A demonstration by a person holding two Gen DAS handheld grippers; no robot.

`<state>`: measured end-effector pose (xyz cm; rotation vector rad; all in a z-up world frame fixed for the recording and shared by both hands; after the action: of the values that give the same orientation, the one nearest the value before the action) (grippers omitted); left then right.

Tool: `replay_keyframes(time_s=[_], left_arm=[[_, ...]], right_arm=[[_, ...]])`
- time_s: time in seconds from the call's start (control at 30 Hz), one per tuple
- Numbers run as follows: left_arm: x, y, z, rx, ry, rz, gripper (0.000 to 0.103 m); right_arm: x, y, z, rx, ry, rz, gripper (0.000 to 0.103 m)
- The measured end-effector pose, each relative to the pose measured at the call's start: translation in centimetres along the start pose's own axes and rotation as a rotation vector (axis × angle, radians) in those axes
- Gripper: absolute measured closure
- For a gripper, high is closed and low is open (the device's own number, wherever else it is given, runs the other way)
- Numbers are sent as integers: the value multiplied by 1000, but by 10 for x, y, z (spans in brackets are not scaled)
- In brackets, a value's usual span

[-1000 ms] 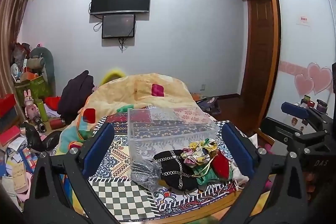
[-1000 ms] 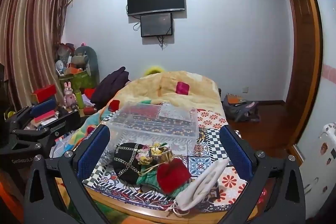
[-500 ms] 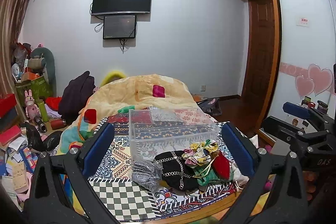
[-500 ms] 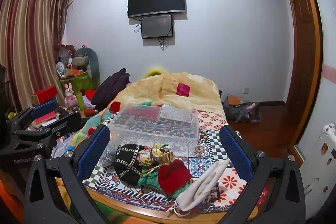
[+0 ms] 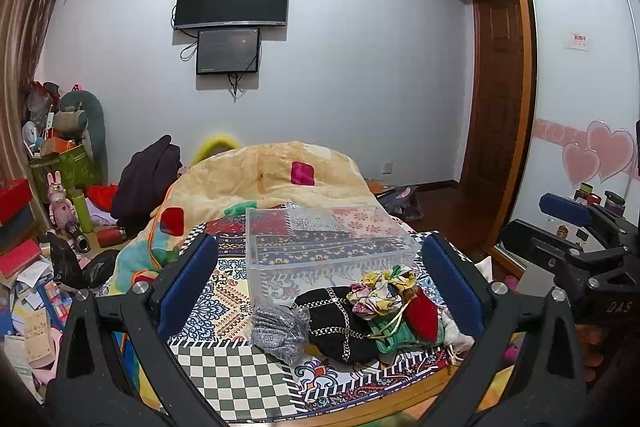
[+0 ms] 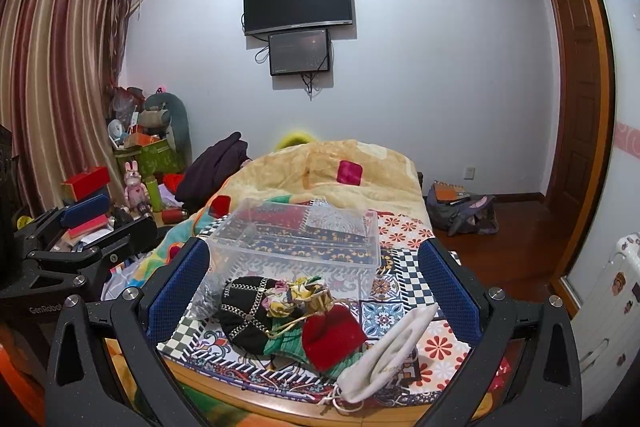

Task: Organize soft objects

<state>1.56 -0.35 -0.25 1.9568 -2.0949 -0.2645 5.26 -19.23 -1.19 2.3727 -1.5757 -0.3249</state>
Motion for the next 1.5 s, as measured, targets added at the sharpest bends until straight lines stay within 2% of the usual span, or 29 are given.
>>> replay_keyframes(time_s=[0.8,1.5], left_arm=[[-4,-2,2,-9,13,-5,0],[3,-2,4,-8,-21,7,0]], right_arm=[[-3,4,-3,11,1,-9,0],[-3,4,-4,11,-6,-13,0]])
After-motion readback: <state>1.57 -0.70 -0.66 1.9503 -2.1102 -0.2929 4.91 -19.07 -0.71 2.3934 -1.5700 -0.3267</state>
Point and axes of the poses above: each gripper's, at about its wrist camera, not at the fingertips, and y roughly against the way its jaws point, x to its right, z to its underside, the point moved 2 cm from there along -y, roughly the way its jaws point, and after that the axes turned 4 degrees about z, right-handed, at the moved point
